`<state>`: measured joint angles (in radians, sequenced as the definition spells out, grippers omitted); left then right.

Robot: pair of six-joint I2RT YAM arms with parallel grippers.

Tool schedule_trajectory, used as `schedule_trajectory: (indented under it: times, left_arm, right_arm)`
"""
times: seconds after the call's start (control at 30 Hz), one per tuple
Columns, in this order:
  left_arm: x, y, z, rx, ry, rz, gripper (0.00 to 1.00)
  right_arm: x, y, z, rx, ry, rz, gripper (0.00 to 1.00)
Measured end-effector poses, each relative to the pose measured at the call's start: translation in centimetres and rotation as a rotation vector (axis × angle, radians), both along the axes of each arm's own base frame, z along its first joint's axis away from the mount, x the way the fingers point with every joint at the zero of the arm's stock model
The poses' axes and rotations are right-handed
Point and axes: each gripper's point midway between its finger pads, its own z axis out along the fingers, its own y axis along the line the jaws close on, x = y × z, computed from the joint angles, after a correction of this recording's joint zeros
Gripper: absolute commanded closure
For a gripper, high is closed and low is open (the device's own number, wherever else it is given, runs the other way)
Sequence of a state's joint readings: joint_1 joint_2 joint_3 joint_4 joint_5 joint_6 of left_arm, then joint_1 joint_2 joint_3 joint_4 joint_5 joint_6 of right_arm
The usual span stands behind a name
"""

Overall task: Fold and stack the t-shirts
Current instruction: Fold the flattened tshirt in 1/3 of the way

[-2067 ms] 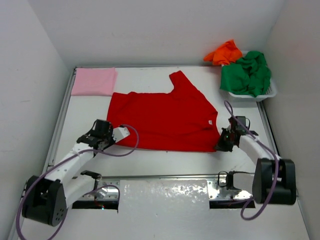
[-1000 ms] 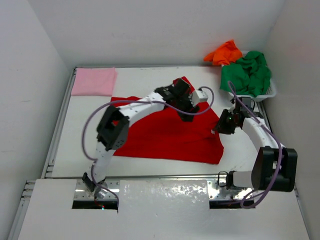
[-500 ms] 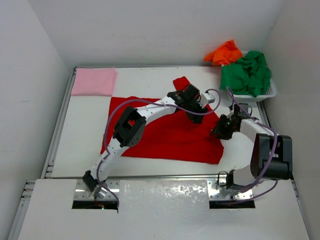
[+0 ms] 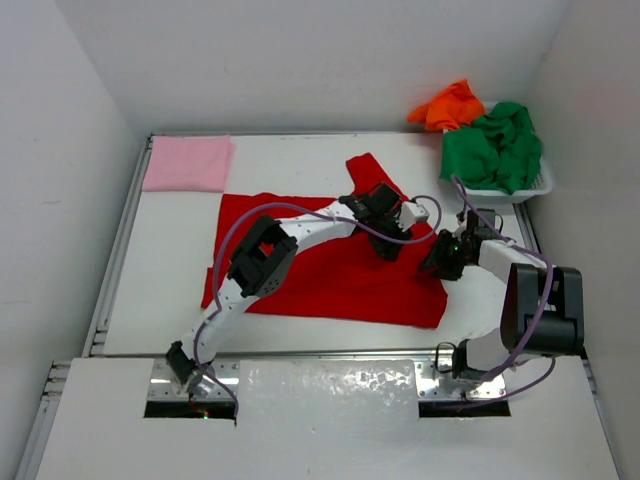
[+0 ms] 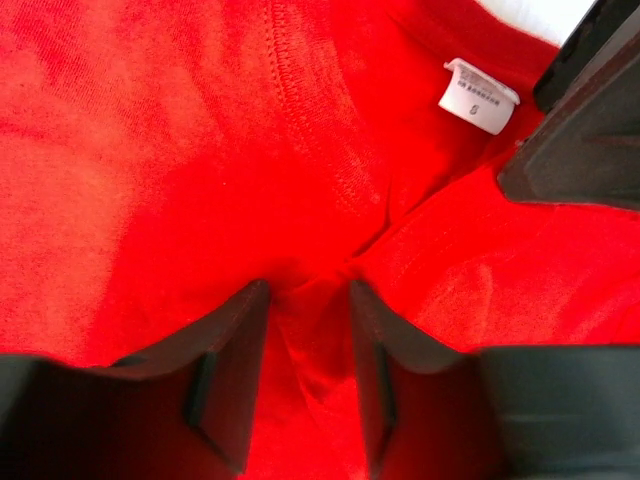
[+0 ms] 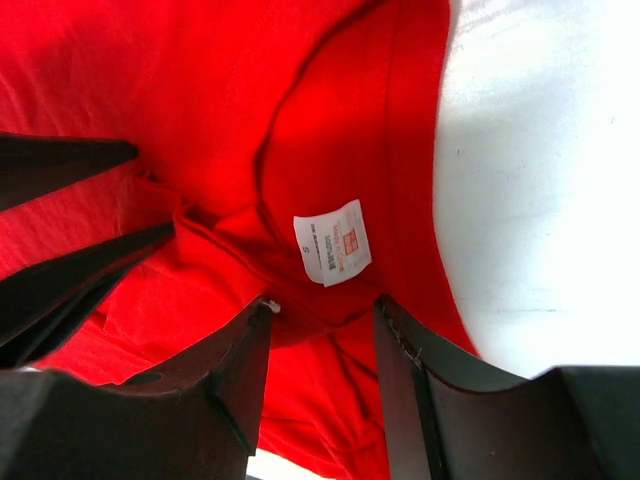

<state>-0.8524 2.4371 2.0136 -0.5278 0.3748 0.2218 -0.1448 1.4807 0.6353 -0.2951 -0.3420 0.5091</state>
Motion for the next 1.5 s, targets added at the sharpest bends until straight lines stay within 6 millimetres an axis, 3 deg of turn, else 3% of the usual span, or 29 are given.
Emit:
schedule_trajectory:
  times: [0.03, 0.07, 0.17, 0.27, 0.47, 0.67, 0.83, 1.13, 1.3, 1.5]
  left_arm:
    - [0.1, 0.0, 0.0, 0.003, -0.005, 0.0, 0.72]
    - [0.1, 0.1, 0.0, 0.005, -0.007, 0.001, 0.87]
    - [0.1, 0.1, 0.0, 0.005, -0.009, 0.0, 0.98]
    - [0.1, 0.1, 0.1, 0.005, -0.011, 0.0, 1.0]
    - [0.3, 0.2, 2.0, -0.007, -0.038, 0.006, 1.0]
    - [0.5, 0.2, 4.3, -0.032, -0.072, 0.005, 1.0]
    - [0.3, 1.6, 5.2, -0.008, -0.097, 0.023, 1.0]
    - [-0.9, 5.3, 4.6, 0.048, -0.123, 0.104, 1.0]
    - [0.4, 7.0, 3.6, 0.099, -0.177, 0.222, 1.0]
    - [2.9, 8.1, 4.2, 0.121, -0.269, 0.373, 1.0]
  right_arm:
    - [0.1, 0.0, 0.0, 0.0, -0.004, 0.0, 0.56]
    - [0.1, 0.0, 0.0, 0.0, -0.007, 0.0, 0.62]
    - [0.3, 0.0, -0.1, 0.003, -0.012, -0.001, 0.74]
    - [0.3, 0.0, -0.5, 0.004, -0.002, -0.003, 0.91]
    - [0.2, 0.0, -0.7, 0.003, 0.007, 0.0, 1.0]
    - [0.4, 0.0, -0.4, -0.002, -0.008, 0.017, 1.0]
    - [1.7, 0.2, 1.0, 0.009, -0.061, 0.036, 1.0]
    - [6.1, 2.4, 3.1, 0.017, -0.159, 0.133, 1.0]
    - [7.8, 3.4, 2.8, 0.01, -0.16, 0.173, 1.0]
    - [9.7, 3.9, 2.7, -0.028, -0.17, 0.21, 1.0]
